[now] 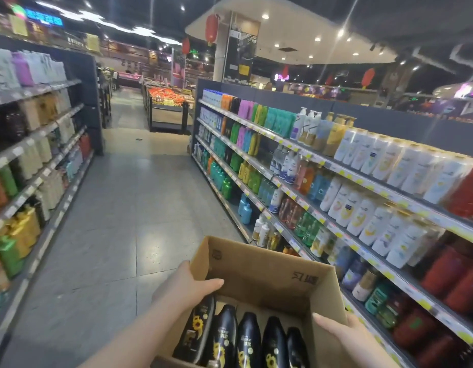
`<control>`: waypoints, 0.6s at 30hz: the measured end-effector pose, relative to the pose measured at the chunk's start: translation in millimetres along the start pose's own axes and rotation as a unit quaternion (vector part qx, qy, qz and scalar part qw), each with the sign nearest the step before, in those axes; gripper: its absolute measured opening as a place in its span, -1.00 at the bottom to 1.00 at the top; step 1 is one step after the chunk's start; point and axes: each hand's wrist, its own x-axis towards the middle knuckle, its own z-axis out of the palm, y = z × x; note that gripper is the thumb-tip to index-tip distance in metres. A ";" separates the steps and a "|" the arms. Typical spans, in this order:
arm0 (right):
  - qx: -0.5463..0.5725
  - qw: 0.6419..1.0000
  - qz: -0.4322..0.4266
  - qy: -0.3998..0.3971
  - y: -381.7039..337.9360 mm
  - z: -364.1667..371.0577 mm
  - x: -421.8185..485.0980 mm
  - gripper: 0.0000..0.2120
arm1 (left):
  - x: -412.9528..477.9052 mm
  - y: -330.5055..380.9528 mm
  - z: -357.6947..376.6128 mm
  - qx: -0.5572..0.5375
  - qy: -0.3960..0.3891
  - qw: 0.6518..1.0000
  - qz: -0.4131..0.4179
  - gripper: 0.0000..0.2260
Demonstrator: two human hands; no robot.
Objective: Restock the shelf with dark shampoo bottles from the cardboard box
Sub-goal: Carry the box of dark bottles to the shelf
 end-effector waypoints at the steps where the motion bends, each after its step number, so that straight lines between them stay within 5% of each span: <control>1: -0.004 1.000 -0.006 -0.006 -9.9 11.7 18.4 -0.57 | 17.1 -3.7 -5.7 -0.008 0.010 1.000 -0.005 -0.24; 18: -0.009 0.998 -0.037 -0.043 -171.5 196.9 308.4 -0.42 | 343.1 6.6 -101.3 -0.027 0.083 0.995 -0.057 -0.35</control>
